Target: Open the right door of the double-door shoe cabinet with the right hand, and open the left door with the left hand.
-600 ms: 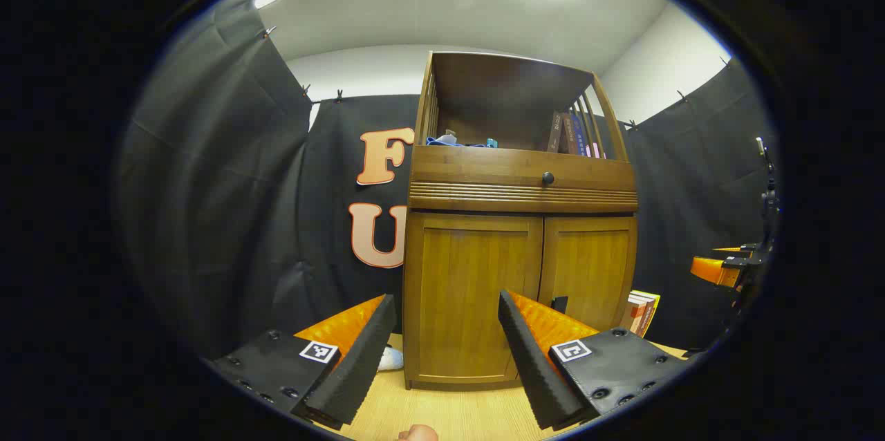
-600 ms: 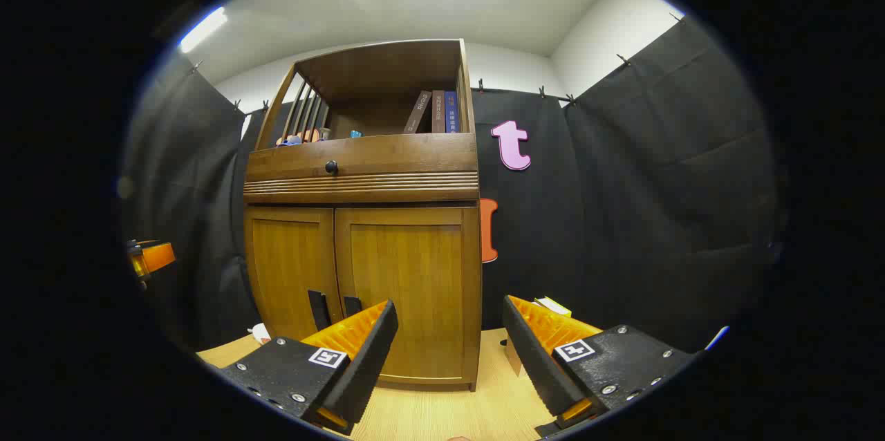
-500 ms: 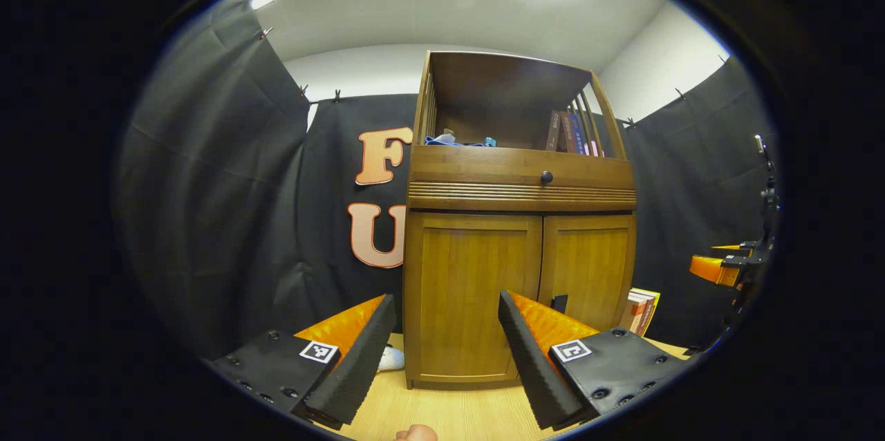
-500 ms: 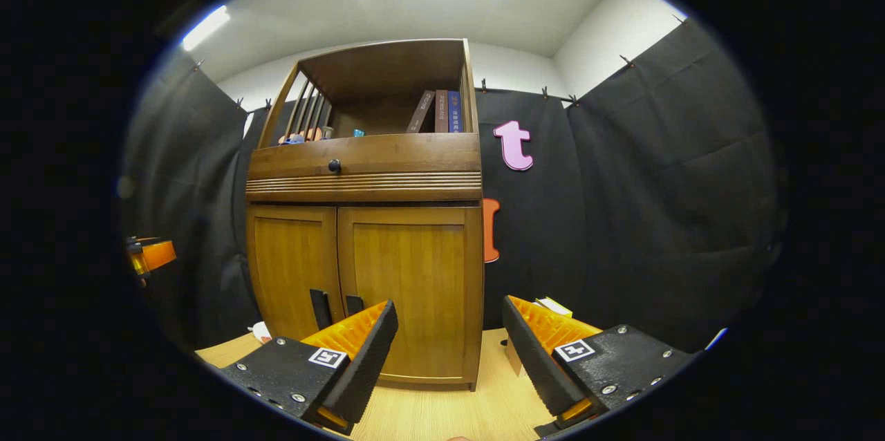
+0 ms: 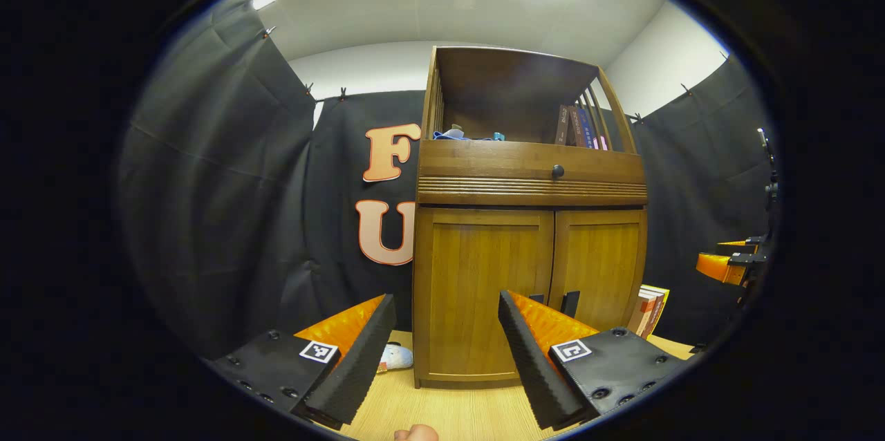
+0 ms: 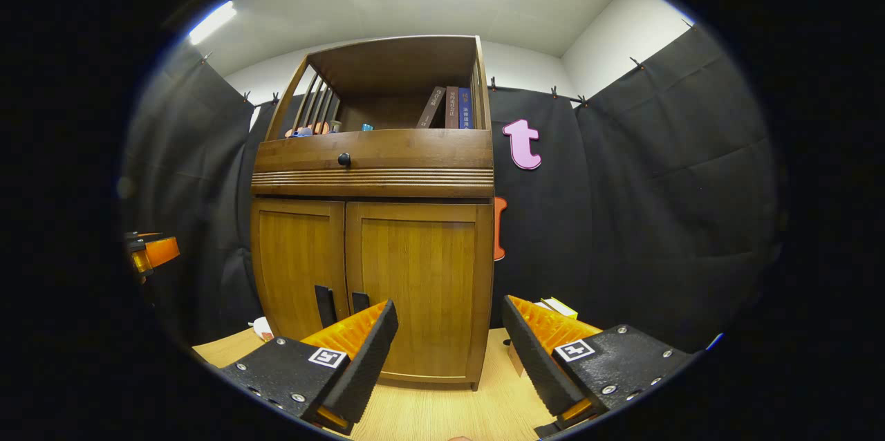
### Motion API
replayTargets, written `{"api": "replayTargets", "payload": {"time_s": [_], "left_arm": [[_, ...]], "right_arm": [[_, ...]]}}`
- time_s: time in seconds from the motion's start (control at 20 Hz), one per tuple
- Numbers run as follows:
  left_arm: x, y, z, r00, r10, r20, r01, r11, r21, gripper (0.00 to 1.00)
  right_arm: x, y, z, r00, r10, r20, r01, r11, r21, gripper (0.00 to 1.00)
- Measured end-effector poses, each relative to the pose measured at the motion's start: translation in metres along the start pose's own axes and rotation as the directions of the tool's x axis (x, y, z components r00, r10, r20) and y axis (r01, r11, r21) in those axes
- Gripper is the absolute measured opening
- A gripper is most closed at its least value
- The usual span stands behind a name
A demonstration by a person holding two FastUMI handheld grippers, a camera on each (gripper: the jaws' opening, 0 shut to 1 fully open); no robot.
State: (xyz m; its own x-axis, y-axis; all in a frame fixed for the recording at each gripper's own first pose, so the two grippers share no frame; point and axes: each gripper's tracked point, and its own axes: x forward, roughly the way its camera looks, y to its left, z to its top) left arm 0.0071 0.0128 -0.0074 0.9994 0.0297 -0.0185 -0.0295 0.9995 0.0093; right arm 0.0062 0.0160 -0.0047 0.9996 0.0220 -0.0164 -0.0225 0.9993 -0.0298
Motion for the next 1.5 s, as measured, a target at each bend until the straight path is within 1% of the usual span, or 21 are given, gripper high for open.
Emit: {"api": "replayTargets", "payload": {"time_s": [0.35, 0.5, 0.6, 0.65, 0.7, 0.75, 0.8, 1.05, 1.1, 1.15, 1.2, 1.3, 1.35, 1.4, 1.45, 1.5], "left_arm": [[-0.001, 0.000, 0.000, 1.000, -0.004, 0.001, 0.004, 1.000, -0.003, 0.99], [-0.005, -0.002, -0.001, 1.000, -0.020, -0.002, 0.020, 1.000, -0.011, 0.94], [-0.007, -0.002, -0.002, 1.000, -0.024, -0.003, 0.024, 1.000, -0.005, 0.99], [-0.008, -0.001, -0.001, 1.000, -0.023, -0.003, 0.023, 1.000, 0.002, 0.96], [-0.009, -0.002, -0.002, 1.000, -0.021, -0.002, 0.021, 1.000, 0.006, 0.99], [-0.009, -0.001, -0.001, 1.000, -0.020, -0.001, 0.020, 1.000, 0.008, 0.99], [-0.009, -0.001, -0.002, 1.000, -0.018, -0.001, 0.018, 1.000, 0.006, 0.96], [-0.006, -0.003, -0.011, 0.999, -0.027, -0.022, 0.027, 1.000, -0.002, 0.96], [-0.005, -0.003, -0.012, 0.999, -0.024, -0.025, 0.024, 1.000, -0.001, 0.96], [-0.003, -0.001, -0.013, 0.999, -0.020, -0.026, 0.020, 1.000, 0.000, 0.99], [-0.003, 0.002, -0.014, 1.000, -0.015, -0.025, 0.015, 1.000, 0.002, 0.96], [-0.002, 0.009, -0.016, 1.000, 0.005, -0.024, -0.005, 1.000, 0.014, 0.96], [0.000, 0.014, -0.016, 1.000, 0.017, -0.022, -0.016, 1.000, 0.017, 0.99], [0.001, 0.017, -0.017, 0.999, 0.024, -0.022, -0.024, 1.000, 0.016, 0.96], [0.004, 0.020, -0.018, 0.999, 0.028, -0.023, -0.028, 1.000, 0.014, 0.96], [0.005, 0.025, -0.021, 0.999, 0.035, -0.027, -0.034, 0.999, 0.011, 0.99]], "right_arm": [[0.007, 0.004, -0.007, 1.000, -0.009, 0.002, 0.009, 1.000, -0.001, 0.94], [0.014, 0.013, -0.014, 1.000, -0.008, 0.020, 0.008, 1.000, 0.001, 0.94], [0.021, 0.025, -0.024, 1.000, 0.004, 0.019, -0.004, 1.000, 0.013, 0.94], [0.027, 0.035, -0.031, 1.000, 0.020, 0.009, -0.020, 0.999, 0.026, 0.94], [0.032, 0.044, -0.039, 0.999, 0.037, -0.003, -0.037, 0.999, 0.036, 0.94], [0.038, 0.053, -0.046, 0.999, 0.049, -0.012, -0.048, 0.998, 0.040, 0.94], [0.043, 0.060, -0.053, 0.998, 0.056, -0.021, -0.055, 0.998, 0.038, 0.94], [0.081, 0.107, -0.094, 0.989, 0.125, -0.074, -0.119, 0.990, 0.072, 0.94], [0.088, 0.111, -0.099, 0.989, 0.124, -0.075, -0.119, 0.990, 0.074, 0.94], [0.094, 0.112, -0.103, 0.990, 0.118, -0.077, -0.112, 0.991, 0.070, 0.94], [0.102, 0.113, -0.108, 0.991, 0.112, -0.079, -0.106, 0.992, 0.070, 0.94], [0.118, 0.120, -0.119, 0.990, 0.110, -0.092, -0.103, 0.991, 0.079, 0.94], [0.126, 0.123, -0.124, 0.989, 0.114, -0.098, -0.106, 0.991, 0.084, 0.94], [0.135, 0.128, -0.129, 0.988, 0.119, -0.101, -0.110, 0.990, 0.088, 0.94], [0.142, 0.132, -0.135, 0.987, 0.123, -0.105, -0.114, 0.990, 0.089, 1.00], [0.150, 0.138, -0.139, 0.986, 0.130, -0.108, -0.121, 0.989, 0.086, 1.00]]}}
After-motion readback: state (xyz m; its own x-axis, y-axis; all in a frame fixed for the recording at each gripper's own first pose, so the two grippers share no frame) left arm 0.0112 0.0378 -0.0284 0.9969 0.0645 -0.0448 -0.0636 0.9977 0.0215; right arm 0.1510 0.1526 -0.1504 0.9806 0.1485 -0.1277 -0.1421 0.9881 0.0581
